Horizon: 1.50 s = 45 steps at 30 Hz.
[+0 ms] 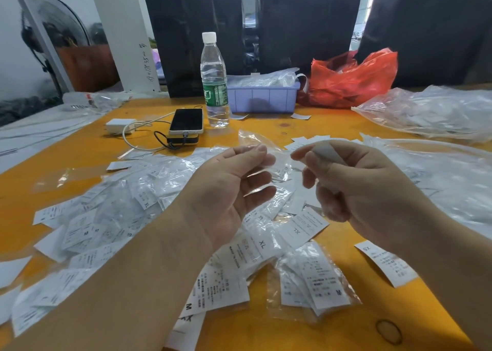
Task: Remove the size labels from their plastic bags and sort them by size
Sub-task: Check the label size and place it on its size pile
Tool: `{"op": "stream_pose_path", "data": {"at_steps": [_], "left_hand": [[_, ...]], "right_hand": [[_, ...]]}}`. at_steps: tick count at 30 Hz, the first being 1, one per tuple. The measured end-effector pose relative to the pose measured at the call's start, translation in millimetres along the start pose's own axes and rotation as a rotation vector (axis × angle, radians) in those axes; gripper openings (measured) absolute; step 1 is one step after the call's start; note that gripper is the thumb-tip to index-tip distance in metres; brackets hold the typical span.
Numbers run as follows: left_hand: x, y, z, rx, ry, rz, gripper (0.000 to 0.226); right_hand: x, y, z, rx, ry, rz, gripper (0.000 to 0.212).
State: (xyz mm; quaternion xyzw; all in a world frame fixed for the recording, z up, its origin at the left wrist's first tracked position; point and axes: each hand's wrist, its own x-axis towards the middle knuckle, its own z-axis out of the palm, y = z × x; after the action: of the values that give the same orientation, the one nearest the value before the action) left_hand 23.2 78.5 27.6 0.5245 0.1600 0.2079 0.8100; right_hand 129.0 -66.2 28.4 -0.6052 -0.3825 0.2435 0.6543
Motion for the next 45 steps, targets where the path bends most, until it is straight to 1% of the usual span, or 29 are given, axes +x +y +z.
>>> {"op": "stream_pose_path", "data": {"at_steps": [3,5,6,8,9,10,11,13,15,19,20,24,27,30,34,37,39,44,45], "left_hand": [[-0.9,0.9,0.9,-0.019,-0.004,-0.006,0.003],[-1.2,1.6,1.8,-0.026,-0.005,-0.002,0.002],[-1.3,1.7,1.9,-0.025,-0.007,-0.003,0.004],[-1.0,1.7,2.3,-0.025,-0.01,-0.005,0.007],[-1.0,1.7,2.3,-0.032,-0.01,-0.007,0.008],[-1.3,1.8,2.3,-0.043,-0.01,-0.009,0.011],[-1.8,2.0,2.4,-0.056,-0.009,-0.011,0.013],[-3.2,2.4,3.3,-0.08,-0.016,-0.016,0.02],[-4.7,2.0,4.6,-0.095,-0.028,-0.023,0.027],[-6.4,2.3,5.3,-0.069,-0.038,-0.048,0.032],[-6.3,2.0,5.0,-0.048,-0.041,-0.049,0.031],[-4.8,0.7,3.7,0.031,-0.059,-0.052,0.024],[-4.2,0.7,3.8,0.053,-0.065,-0.049,0.024],[-3.8,0.7,3.5,0.064,-0.044,-0.037,0.022],[-4.4,1.3,3.1,0.096,-0.023,0.01,0.024],[-3.6,-0.4,2.8,0.137,0.008,0.034,0.025],[-3.2,-0.9,2.7,0.167,0.013,0.04,0.023],[-3.0,-1.4,3.3,0.151,-0.027,0.006,0.01],[-3.1,-1.5,3.5,0.143,-0.035,0.0,0.011]], "right_hand": [[1.1,-1.4,-1.3,0.013,0.034,0.079,0.02],[1.0,-3.5,-0.8,0.057,0.02,0.132,0.019],[0.9,-4.1,-0.4,0.108,0.001,0.157,0.023],[0.3,-5.9,-1.2,0.242,-0.017,0.2,0.042],[0.2,-6.0,-1.6,0.282,-0.006,0.207,0.042],[0.2,-5.6,-1.6,0.283,0.022,0.201,0.035],[0.8,-4.4,-2.4,0.25,0.06,0.193,0.029],[2.8,-1.8,-1.2,0.168,0.111,0.193,0.024],[4.5,1.4,-1.1,0.153,0.114,0.201,0.024],[5.5,-0.4,-3.5,0.218,0.095,0.175,0.037],[5.3,-0.8,-3.7,0.214,0.091,0.176,0.036],[3.3,0.0,-1.4,0.133,0.081,0.165,0.021],[2.0,0.9,1.0,0.116,0.06,0.134,0.024],[1.6,1.2,1.4,0.138,0.048,0.143,0.023],[1.8,0.6,-1.1,0.113,0.1,0.124,0.012],[3.2,-0.6,-2.6,0.144,0.152,0.105,0.014],[3.7,-0.1,-1.7,0.192,0.142,0.089,0.015],[4.1,2.2,-0.7,0.223,0.098,0.098,0.029],[4.4,2.1,-1.2,0.226,0.102,0.099,0.029]]}}
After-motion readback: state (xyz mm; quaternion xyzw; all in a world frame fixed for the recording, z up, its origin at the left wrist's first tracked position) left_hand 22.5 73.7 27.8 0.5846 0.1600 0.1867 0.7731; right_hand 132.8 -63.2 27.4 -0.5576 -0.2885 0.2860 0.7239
